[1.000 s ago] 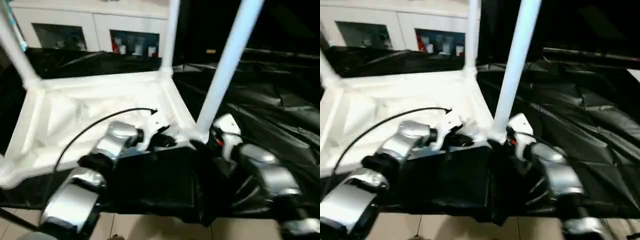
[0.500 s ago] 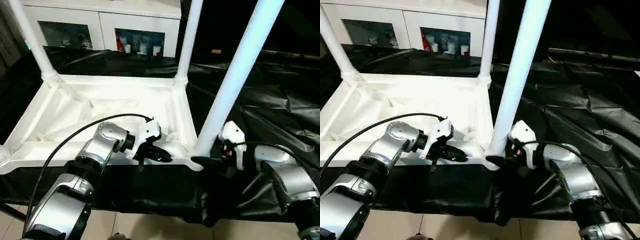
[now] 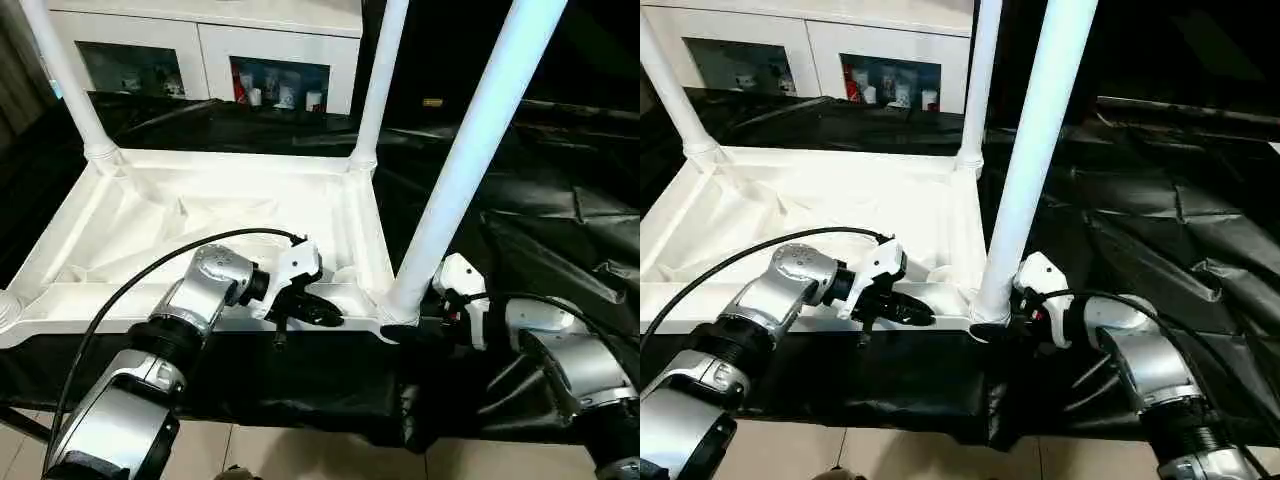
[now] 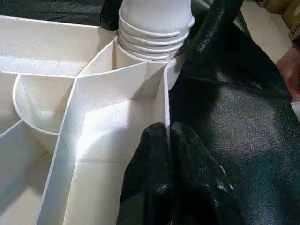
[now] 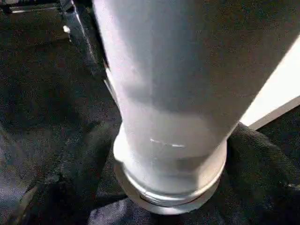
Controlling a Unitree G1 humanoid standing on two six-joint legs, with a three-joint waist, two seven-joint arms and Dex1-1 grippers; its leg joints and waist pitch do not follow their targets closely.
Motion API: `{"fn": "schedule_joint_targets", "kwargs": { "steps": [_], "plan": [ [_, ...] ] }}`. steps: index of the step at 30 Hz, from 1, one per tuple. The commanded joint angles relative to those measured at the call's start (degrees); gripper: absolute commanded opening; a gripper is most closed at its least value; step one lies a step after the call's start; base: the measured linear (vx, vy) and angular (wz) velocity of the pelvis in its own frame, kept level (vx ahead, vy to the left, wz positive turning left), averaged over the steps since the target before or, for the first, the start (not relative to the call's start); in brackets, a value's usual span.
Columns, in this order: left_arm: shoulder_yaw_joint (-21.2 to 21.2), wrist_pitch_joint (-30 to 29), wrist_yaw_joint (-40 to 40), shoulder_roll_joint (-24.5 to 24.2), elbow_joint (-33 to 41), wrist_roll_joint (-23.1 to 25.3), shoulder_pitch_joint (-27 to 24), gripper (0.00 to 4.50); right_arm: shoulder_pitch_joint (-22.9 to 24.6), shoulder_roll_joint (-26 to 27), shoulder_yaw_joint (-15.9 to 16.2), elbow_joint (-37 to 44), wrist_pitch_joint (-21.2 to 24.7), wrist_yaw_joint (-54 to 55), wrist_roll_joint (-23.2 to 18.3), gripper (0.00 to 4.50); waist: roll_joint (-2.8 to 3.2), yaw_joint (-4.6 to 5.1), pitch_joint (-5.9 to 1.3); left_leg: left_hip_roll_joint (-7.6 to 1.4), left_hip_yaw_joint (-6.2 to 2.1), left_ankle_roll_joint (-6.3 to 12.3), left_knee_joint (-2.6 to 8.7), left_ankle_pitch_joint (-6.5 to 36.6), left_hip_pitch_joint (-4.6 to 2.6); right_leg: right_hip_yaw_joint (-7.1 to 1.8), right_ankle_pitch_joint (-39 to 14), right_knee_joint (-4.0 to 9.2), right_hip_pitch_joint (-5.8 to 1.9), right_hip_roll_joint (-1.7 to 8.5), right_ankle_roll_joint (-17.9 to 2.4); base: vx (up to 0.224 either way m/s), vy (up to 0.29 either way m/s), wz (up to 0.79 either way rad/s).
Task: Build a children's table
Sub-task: Rotate leg to tighten
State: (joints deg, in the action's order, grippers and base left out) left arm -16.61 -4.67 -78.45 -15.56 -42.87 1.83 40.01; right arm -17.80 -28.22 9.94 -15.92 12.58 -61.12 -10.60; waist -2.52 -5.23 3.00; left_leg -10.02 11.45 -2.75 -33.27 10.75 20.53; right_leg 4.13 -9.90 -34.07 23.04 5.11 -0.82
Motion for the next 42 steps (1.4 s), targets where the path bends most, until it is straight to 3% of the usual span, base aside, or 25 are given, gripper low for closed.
{"fn": "schedule_joint_targets", "kwargs": {
  "steps": [1,7,13,18,20,22,23,25,27,29,30,31,35,36,38,39,41,42],
  "plan": [
    [-1.34,-0.17,-1.52,0.37,1.31,-0.58,-0.69,0.00,-0.40,-0.30,-0.53,-0.28,0.80,-0.24,-0.30,3.52,-0.27,-0.01,-3.51,-3.60,-1.55,3.53,3.66,11.15,-0.46,-2.84,-14.11,4.05,-2.93,4.15,-12.42,0.000,0.000,0.00],
    [-1.37,-0.61,-1.70,0.16,1.70,-0.64,-0.97,0.00,-0.27,-0.03,-0.60,-0.68,1.15,-0.55,-0.75,2.94,-0.35,-0.06,-3.54,-3.58,-1.47,3.75,3.57,10.60,-0.45,-2.83,-13.25,3.98,-2.92,4.13,-12.76,0.000,0.000,0.00],
    [-1.72,-0.87,-0.79,0.38,1.17,-0.02,-1.14,0.00,-0.34,2.34,-2.22,-2.36,1.55,3.72,-1.20,2.77,-0.33,0.10,-3.48,-3.52,-1.50,3.36,3.63,11.19,-0.48,-2.84,-14.56,4.12,-2.87,4.18,-12.40,0.000,0.000,0.00],
    [-1.09,-0.26,8.97,3.88,-3.08,2.33,0.07,0.00,-1.04,7.34,-5.06,-6.07,1.83,13.37,-0.75,2.75,-0.18,0.64,-3.07,-3.44,-1.73,1.40,3.91,15.31,-0.83,-2.72,-22.12,5.06,-2.26,4.13,-10.33,0.000,0.000,0.00],
    [0.14,0.16,18.51,6.98,-6.74,3.66,1.92,0.00,-1.17,10.91,-5.68,-7.75,1.88,20.55,0.78,2.75,-0.17,0.81,-3.03,-3.48,-2.09,0.19,4.05,18.29,-1.08,-2.62,-26.59,5.53,-2.12,4.29,-8.64,0.000,0.000,0.00],
    [0.75,0.14,22.47,8.28,-8.22,4.02,2.79,0.00,-1.36,12.63,-6.07,-8.49,2.28,24.21,1.48,2.74,-0.14,0.97,-2.92,-3.40,-2.10,-0.11,4.11,19.34,-1.22,-2.55,-28.10,5.81,-1.88,4.23,-7.94,0.000,0.000,0.00],
    [2.68,-0.79,30.50,11.72,-11.57,3.54,4.96,0.00,-2.12,17.08,-6.65,-10.83,2.95,33.77,3.64,2.74,0.25,1.14,-2.86,-3.18,-2.17,-0.47,4.13,20.00,-1.32,-2.48,-29.60,6.04,-1.76,4.18,-7.24,0.000,0.000,0.00],
    [3.64,-0.87,36.34,14.39,-13.86,3.48,6.56,0.00,-3.73,21.18,-7.05,-14.00,2.58,41.63,5.20,2.74,-0.03,1.74,-2.87,-3.08,-2.36,-1.48,4.16,21.49,-1.53,-2.26,-31.70,6.34,-1.43,4.18,-6.44,0.000,0.000,0.00],
    [3.46,-0.35,38.26,15.30,-14.67,4.01,7.12,0.00,-4.87,23.27,-7.64,-15.62,1.98,44.59,5.32,2.74,0.11,2.24,-3.03,-2.95,-2.52,-0.67,4.27,21.60,-1.26,-2.11,-31.82,6.78,-1.94,4.28,-5.60,0.000,0.000,0.00],
    [3.46,-0.16,39.02,15.65,-15.03,4.19,7.33,0.00,-5.35,24.18,-7.96,-16.12,1.71,44.91,4.89,2.74,0.45,2.45,-3.13,-3.00,-2.49,0.35,4.41,20.79,-1.16,-2.12,-29.32,6.76,-2.07,4.18,-6.13,0.000,0.000,0.00],
    [3.49,0.79,40.06,16.38,-16.32,4.63,8.02,0.00,-6.25,25.40,-7.10,-16.52,-0.01,44.04,5.29,3.09,0.46,2.41,-3.19,-3.01,-2.41,0.56,4.42,20.50,-1.09,-2.18,-28.49,6.73,-2.10,4.14,-6.24,0.000,0.000,0.00],
    [3.48,1.00,40.21,16.49,-16.57,4.71,8.15,0.00,-6.38,25.58,-6.96,-16.55,-0.36,43.72,5.32,3.30,0.50,2.37,-3.20,-3.00,-2.27,0.68,4.36,20.59,-1.24,-2.25,-28.05,6.77,-1.86,4.14,-6.32,0.000,0.000,0.00],
    [3.47,2.68,38.69,16.47,-18.10,4.92,8.94,0.00,-7.18,25.34,-6.30,-16.04,-0.79,41.00,5.63,3.54,0.56,2.41,-3.18,-3.05,-2.21,1.29,4.47,20.22,-1.05,-2.37,-26.09,6.44,-2.17,4.14,-7.35,0.000,0.000,0.00],
    [3.43,2.80,37.69,16.11,-18.08,4.84,8.88,0.00,-7.20,24.57,-6.12,-15.52,-0.85,40.18,5.64,3.80,0.55,2.36,-3.18,-3.10,-2.23,1.35,4.49,20.27,-1.05,-2.36,-26.29,6.45,-2.21,4.20,-7.42,0.000,0.000,0.00],
    [3.44,3.98,32.81,14.36,-16.92,3.86,8.08,0.00,-6.92,19.76,-4.05,-13.18,-1.09,33.99,6.39,3.87,0.55,2.34,-3.12,-3.10,-2.22,1.53,4.49,20.66,-1.13,-2.30,-26.70,6.53,-2.21,4.16,-7.50,0.000,0.000,0.00],
    [3.38,4.62,31.22,13.81,-16.47,3.58,7.76,0.00,-6.80,18.03,-3.12,-12.67,-1.37,32.03,7.12,3.93,0.35,2.24,-3.17,-3.11,-2.27,1.99,4.47,20.02,-0.85,-2.26,-26.37,6.42,-2.61,4.20,-7.29,0.000,0.000,0.00],
    [3.27,5.15,28.96,13.00,-16.08,3.22,7.33,0.00,-6.57,15.72,-2.29,-12.22,-2.07,28.99,7.55,4.01,0.33,2.21,-3.15,-3.16,-2.09,2.49,4.42,18.88,-0.84,-2.49,-24.88,6.28,-2.46,4.24,-7.60,0.000,0.000,0.00],
    [3.01,5.74,27.15,12.31,-15.72,3.12,6.94,0.00,-6.37,14.20,-2.02,-11.68,-2.42,26.77,7.40,4.01,0.12,2.15,-3.21,-3.10,-2.07,2.95,4.33,17.84,-0.60,-2.46,-24.40,6.17,-2.79,4.30,-7.87,0.000,0.000,0.00]
  ]
}}
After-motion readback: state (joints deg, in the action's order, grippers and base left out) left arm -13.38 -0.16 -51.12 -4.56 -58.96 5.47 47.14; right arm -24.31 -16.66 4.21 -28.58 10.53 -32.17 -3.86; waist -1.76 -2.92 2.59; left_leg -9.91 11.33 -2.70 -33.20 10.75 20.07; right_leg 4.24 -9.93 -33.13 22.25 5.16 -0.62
